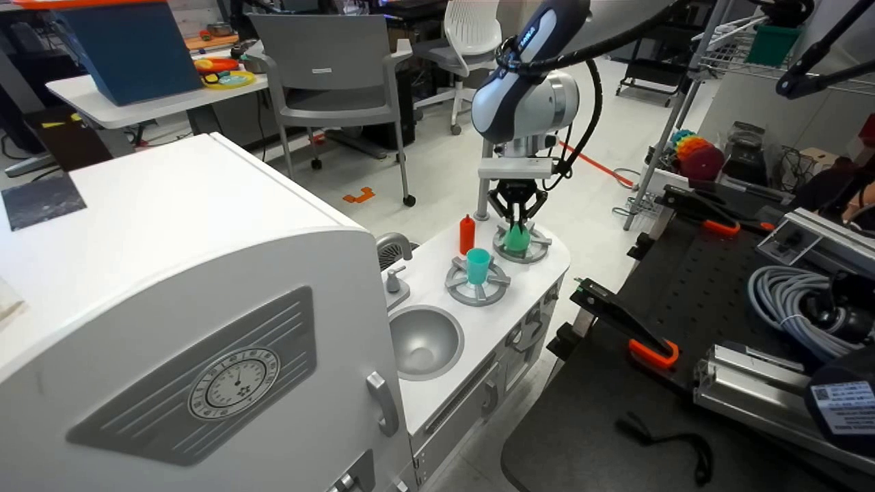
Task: Remove the green object from the toy sink and put it on the toy stove
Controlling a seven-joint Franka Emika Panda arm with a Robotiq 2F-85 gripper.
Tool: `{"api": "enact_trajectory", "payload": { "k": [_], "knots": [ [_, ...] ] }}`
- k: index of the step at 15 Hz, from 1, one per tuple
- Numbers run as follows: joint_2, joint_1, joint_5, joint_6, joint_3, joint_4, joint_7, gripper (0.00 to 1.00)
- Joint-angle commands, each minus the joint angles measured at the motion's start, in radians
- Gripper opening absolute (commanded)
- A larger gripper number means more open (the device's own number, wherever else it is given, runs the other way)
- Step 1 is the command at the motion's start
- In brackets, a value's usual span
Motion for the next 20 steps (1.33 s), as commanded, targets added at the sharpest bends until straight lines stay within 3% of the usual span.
{"api": "enact_trajectory", "payload": {
  "k": [1,3,6,10,15,20],
  "knots": [
    [0.070,-0.002,-0.051,-0.038,-0.032,0.116,0.079,0.40],
    [0.081,-0.005,-0.073,-0.036,-0.036,0.145,0.100,0.49],
    [0.089,-0.006,-0.109,-0.033,-0.038,0.168,0.102,0.70],
    [0.034,0.017,-0.100,-0.015,-0.015,0.091,0.043,0.99],
    [-0.138,0.043,-0.075,0.013,0.095,-0.149,-0.152,1.00],
    [-0.309,-0.012,-0.031,-0.002,0.235,-0.383,-0.370,1.00]
  ]
}}
